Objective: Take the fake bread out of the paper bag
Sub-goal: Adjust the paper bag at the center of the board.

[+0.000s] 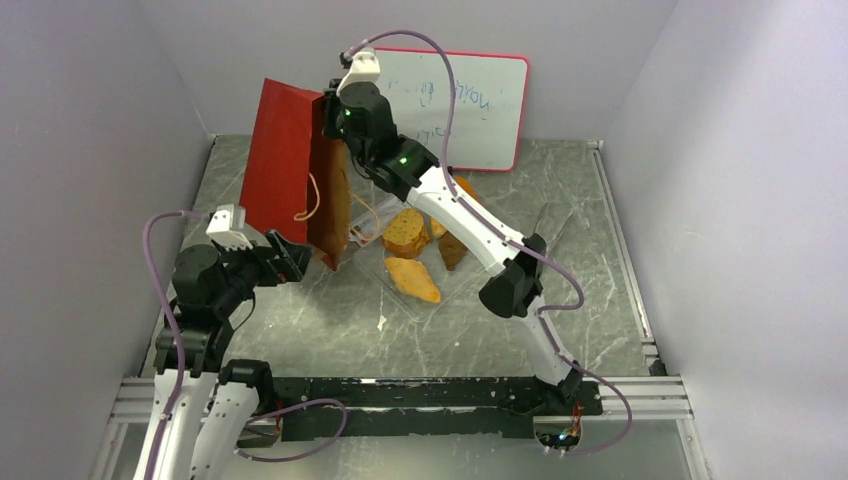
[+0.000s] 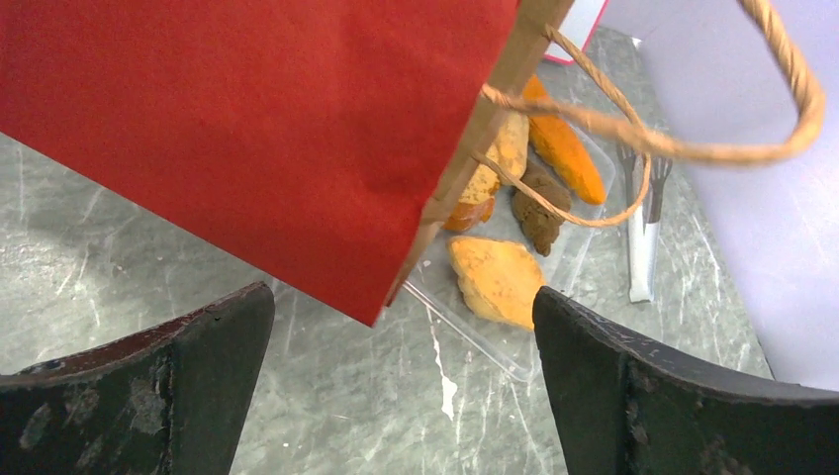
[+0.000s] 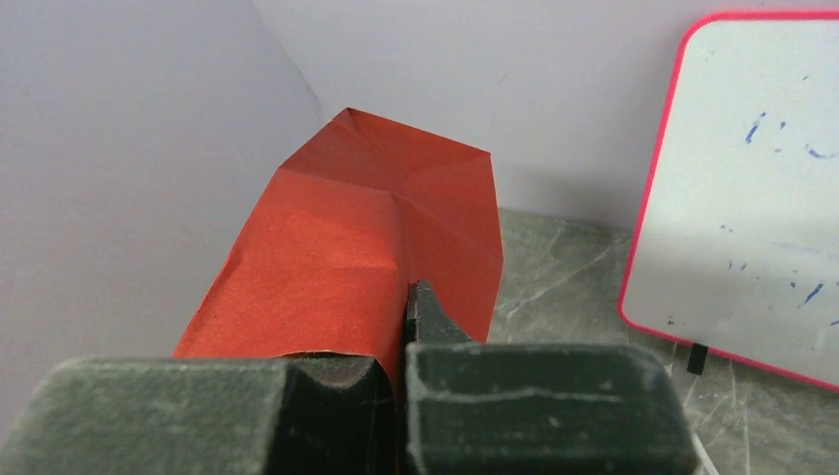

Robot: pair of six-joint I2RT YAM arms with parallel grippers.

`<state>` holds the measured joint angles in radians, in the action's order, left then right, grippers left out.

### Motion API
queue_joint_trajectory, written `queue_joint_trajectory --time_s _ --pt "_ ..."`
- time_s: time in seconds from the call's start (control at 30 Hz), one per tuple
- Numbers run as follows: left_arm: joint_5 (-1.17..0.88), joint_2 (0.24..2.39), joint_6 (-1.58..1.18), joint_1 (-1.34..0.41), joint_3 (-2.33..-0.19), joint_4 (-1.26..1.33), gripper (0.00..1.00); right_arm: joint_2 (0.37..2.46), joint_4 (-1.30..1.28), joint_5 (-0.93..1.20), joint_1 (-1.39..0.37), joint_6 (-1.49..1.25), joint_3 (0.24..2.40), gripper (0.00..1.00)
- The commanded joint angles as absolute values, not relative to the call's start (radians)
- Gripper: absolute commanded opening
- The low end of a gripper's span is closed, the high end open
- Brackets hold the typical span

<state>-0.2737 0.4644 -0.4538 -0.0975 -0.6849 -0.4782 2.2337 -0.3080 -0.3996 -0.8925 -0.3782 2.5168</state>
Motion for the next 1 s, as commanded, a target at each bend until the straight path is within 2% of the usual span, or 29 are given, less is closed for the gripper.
queue_joint_trajectory --time_s 0.0,0.3,0.53,0.63,0.83,0.97 --pt "-0.223 0.497 -0.447 -0.103 -0.693 -0.445 0.99 2.180 -0.284 -0.405 -0.906 -0.386 2.500 0.00" --pt "-0.221 0.590 -0.419 -0.129 -0.701 -0.416 1.00 2.186 -0.283 -0.420 -0.929 -0.382 2.516 0.00" --pt "-0.106 0.663 -0.410 -0.243 -0.734 -0.409 1.00 2.230 -0.305 -0.427 -0.928 -0.386 2.562 0.00" --pt "0.015 0.716 -0.418 -0.330 -0.757 -0.430 0.99 2.227 -0.305 -0.430 -0.928 -0.385 2.552 0.00" --pt "0.473 0.783 -0.498 -0.595 -0.819 -0.529 0.96 2.195 -0.291 -0.433 -0.929 -0.379 2.504 0.00" --pt "0.707 0.885 -0.557 -0.751 -0.873 -0.603 0.94 2.187 -0.296 -0.422 -0.928 -0.392 2.499 0.00"
